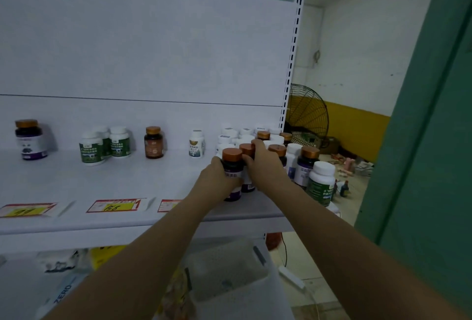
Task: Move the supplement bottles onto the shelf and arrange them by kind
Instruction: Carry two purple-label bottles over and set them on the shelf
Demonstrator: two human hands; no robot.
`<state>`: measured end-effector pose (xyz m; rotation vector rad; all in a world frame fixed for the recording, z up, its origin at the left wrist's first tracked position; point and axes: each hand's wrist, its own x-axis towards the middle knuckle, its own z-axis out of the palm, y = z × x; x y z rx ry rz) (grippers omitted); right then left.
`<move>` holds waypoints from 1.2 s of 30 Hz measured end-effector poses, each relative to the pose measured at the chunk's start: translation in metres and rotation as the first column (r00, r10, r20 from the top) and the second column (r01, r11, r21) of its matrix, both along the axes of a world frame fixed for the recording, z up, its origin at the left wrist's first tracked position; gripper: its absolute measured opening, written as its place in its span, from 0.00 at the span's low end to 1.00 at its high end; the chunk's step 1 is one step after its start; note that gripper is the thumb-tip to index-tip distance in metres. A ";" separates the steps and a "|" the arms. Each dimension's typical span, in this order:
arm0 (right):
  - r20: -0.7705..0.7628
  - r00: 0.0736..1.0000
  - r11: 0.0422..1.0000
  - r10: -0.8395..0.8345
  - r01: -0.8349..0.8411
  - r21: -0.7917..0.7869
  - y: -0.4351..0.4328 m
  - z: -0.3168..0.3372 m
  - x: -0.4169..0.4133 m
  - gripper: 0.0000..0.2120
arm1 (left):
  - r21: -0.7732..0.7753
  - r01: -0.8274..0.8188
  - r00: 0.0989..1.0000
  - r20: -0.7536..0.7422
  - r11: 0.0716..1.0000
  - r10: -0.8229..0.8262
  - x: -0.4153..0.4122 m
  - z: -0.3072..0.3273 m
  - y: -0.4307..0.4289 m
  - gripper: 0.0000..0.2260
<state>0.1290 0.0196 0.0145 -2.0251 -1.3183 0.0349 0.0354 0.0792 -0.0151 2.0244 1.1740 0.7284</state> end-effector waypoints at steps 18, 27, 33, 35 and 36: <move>-0.716 0.471 0.841 0.516 -0.119 0.528 -0.033 0.039 -0.018 0.14 | -0.183 0.198 0.700 0.714 0.963 -0.008 -0.068 0.040 -0.026 0.22; -0.796 0.252 0.835 0.550 -0.146 0.531 -0.051 0.032 -0.058 0.22 | -0.307 0.481 0.604 0.795 0.821 -0.056 -0.100 0.053 -0.054 0.18; -0.788 0.295 0.842 0.540 -0.193 0.505 -0.057 0.034 -0.075 0.24 | -0.294 0.443 0.620 0.783 0.847 -0.053 -0.116 0.055 -0.062 0.18; -0.781 0.318 0.843 0.538 -0.209 0.496 -0.057 0.035 -0.080 0.24 | -0.263 0.410 0.641 0.764 0.873 -0.071 -0.125 0.056 -0.066 0.17; -0.774 0.332 0.842 0.539 -0.217 0.494 -0.056 0.035 -0.084 0.24 | -0.248 0.388 0.650 0.756 0.888 -0.073 -0.131 0.057 -0.069 0.16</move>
